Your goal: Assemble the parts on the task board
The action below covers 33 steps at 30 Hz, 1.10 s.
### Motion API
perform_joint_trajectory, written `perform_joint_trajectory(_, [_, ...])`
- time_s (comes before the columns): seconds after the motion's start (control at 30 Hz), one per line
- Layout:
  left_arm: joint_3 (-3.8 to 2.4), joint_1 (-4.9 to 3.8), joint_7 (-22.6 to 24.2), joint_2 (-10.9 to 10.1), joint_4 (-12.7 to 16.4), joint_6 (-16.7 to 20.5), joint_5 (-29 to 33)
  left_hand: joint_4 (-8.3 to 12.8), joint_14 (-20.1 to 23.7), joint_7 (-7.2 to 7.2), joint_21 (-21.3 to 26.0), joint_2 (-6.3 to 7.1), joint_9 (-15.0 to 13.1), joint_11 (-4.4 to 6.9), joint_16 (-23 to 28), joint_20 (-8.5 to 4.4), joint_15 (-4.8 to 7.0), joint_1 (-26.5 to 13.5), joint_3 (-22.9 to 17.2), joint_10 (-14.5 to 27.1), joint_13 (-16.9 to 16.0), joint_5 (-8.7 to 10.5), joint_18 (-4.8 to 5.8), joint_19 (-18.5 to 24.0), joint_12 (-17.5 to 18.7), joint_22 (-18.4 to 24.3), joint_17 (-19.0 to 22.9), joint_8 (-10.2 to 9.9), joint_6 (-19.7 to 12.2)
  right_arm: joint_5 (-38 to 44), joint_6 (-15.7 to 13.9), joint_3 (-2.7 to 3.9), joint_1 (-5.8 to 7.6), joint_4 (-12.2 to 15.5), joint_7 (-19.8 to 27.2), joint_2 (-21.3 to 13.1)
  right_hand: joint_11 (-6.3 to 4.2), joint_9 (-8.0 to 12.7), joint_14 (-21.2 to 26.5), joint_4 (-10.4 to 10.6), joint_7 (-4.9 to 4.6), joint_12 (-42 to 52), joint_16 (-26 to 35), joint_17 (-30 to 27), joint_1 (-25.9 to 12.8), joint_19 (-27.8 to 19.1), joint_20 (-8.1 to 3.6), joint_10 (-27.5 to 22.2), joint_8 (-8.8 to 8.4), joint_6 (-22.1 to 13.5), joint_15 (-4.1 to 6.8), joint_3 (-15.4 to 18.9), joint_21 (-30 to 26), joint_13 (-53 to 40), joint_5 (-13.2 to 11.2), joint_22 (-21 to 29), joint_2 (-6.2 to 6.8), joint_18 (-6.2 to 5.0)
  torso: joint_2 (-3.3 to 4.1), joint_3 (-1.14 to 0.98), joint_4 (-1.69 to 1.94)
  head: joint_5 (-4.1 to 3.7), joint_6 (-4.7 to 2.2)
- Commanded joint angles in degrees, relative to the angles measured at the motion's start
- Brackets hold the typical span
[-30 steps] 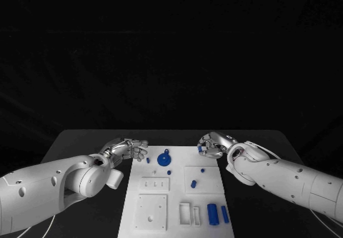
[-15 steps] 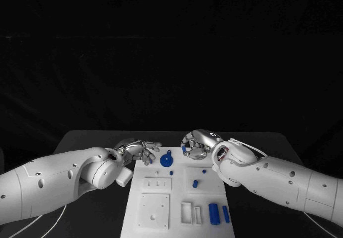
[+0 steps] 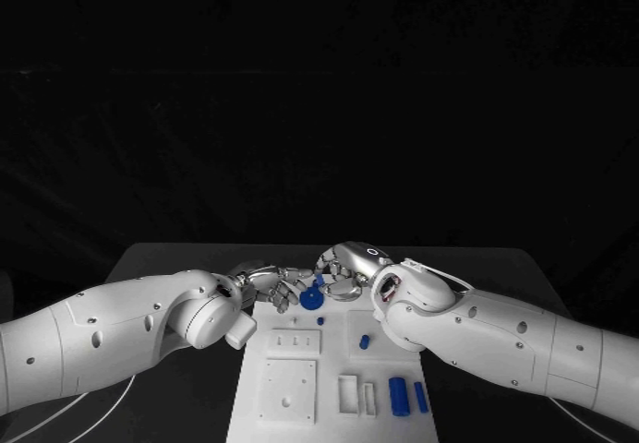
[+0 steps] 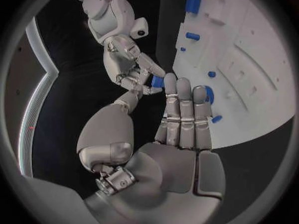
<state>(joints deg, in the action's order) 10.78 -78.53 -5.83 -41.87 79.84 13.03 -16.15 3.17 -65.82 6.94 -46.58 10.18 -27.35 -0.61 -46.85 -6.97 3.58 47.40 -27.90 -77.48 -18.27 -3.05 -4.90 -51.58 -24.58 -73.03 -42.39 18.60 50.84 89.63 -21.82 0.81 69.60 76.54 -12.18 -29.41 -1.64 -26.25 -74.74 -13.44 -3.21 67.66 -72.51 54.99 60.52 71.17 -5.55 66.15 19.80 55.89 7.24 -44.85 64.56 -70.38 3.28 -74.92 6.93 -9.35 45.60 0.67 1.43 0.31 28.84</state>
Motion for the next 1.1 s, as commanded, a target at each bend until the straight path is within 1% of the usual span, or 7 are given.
perform_joint_trajectory(0.03, [-0.02,-0.09,-1.3,0.2,0.2,-1.3,-1.8,-0.4,0.5,0.08,-0.4,0.06,0.1,-0.02,-0.3,-1.8,-0.09,0.2,-0.1,0.6,-0.2,0.22,0.41,0.5,-0.5,0.1,0.1,-0.4,0.0,1.7,0.8,-0.13,-0.03,0.4,-0.7,0.3,0.08,-1.9,-0.1,0.0,-1.6,0.2,0.4,0.1,0.0,0.2,-0.15,0.4,1.2,3.7,0.45,-0.3,0.1,-0.1,0.2,-0.7,0.04,-5.65,0.0,0.04,-0.01,0.13,-0.05])
perform_joint_trajectory(0.17, [-0.02,-0.09,-1.5,0.3,0.2,-0.9,-1.8,-0.1,0.7,0.13,-0.5,-0.45,0.1,-0.08,-0.4,-1.83,-0.13,0.8,-0.1,1.0,-0.4,0.22,0.49,0.6,-0.7,0.1,0.3,-0.5,0.0,1.7,0.8,-0.39,-0.03,0.9,-0.7,0.5,0.08,-1.9,-0.1,0.0,-1.6,0.2,0.4,0.1,0.0,0.2,-0.14,0.4,1.19,3.7,0.46,-0.3,0.1,0.0,0.2,-0.7,0.03,-5.65,0.05,0.05,-0.05,0.29,-0.06])
perform_joint_trajectory(0.3, [-0.02,-0.09,-1.4,0.5,0.3,-0.9,-1.8,0.4,0.8,0.17,-0.6,-1.02,0.1,-0.12,-0.5,-1.81,-0.19,1.3,0.1,1.3,-0.6,0.22,0.59,0.8,-0.9,0.2,0.5,-0.6,0.0,1.8,0.9,-0.56,-0.03,1.0,-0.7,0.8,0.08,-1.9,-0.1,-0.1,-1.6,0.2,0.4,0.1,0.0,0.2,-0.14,0.4,1.18,3.7,0.46,-0.4,0.1,0.0,0.3,-0.7,0.04,-5.65,0.05,0.0,-0.02,0.33,-0.05])
perform_joint_trajectory(0.47, [-0.02,-0.09,-1.5,0.6,0.4,-1.2,-1.8,1.0,0.9,0.16,-0.8,-1.66,0.1,-0.12,-0.6,-1.83,-0.2,1.8,0.4,1.5,-0.9,0.21,0.64,1.0,-1.1,0.2,0.6,-0.6,0.1,1.8,0.9,-0.63,-0.04,1.1,-0.6,1.0,0.08,-1.9,-0.1,-0.1,-1.6,0.2,0.4,0.1,0.0,0.3,-0.14,0.4,1.18,3.7,0.46,-0.4,0.1,0.0,0.3,-0.7,0.03,-5.65,0.06,0.06,0.01,0.3,-0.08])
perform_joint_trajectory(0.83, [-0.02,-0.09,-1.6,0.8,0.8,-1.8,-1.6,2.7,1.0,0.07,-1.1,-3.54,0.2,-0.04,-1.1,-1.88,-0.17,3.0,1.0,1.8,-1.4,0.16,0.76,1.2,-1.6,0.4,1.1,-0.6,0.6,1.8,1.1,-0.87,-0.11,0.9,-0.5,1.8,0.08,-1.9,-0.1,-0.1,-1.6,0.2,0.4,0.0,-0.1,0.3,-0.13,0.4,1.16,3.7,0.46,-0.5,0.1,0.0,0.3,-0.6,0.02,-5.65,0.12,0.04,0.03,0.27,0.01])
perform_joint_trajectory(1.1, [-0.02,-0.09,-1.5,0.8,0.8,-1.8,-1.5,3.7,1.0,0.05,-1.3,-4.95,0.2,-0.02,-1.3,-1.91,-0.16,3.5,1.2,2.0,-1.6,0.12,0.83,1.4,-1.8,0.7,1.5,-0.7,0.8,1.4,1.4,-1.13,-0.26,0.8,-0.2,2.0,0.08,-1.9,-0.1,-0.1,-1.6,0.2,0.4,0.0,-0.1,0.3,-0.13,0.5,1.15,3.7,0.46,-0.5,0.1,-0.1,0.3,-0.6,0.03,-5.65,0.13,0.1,0.02,0.28,0.08])
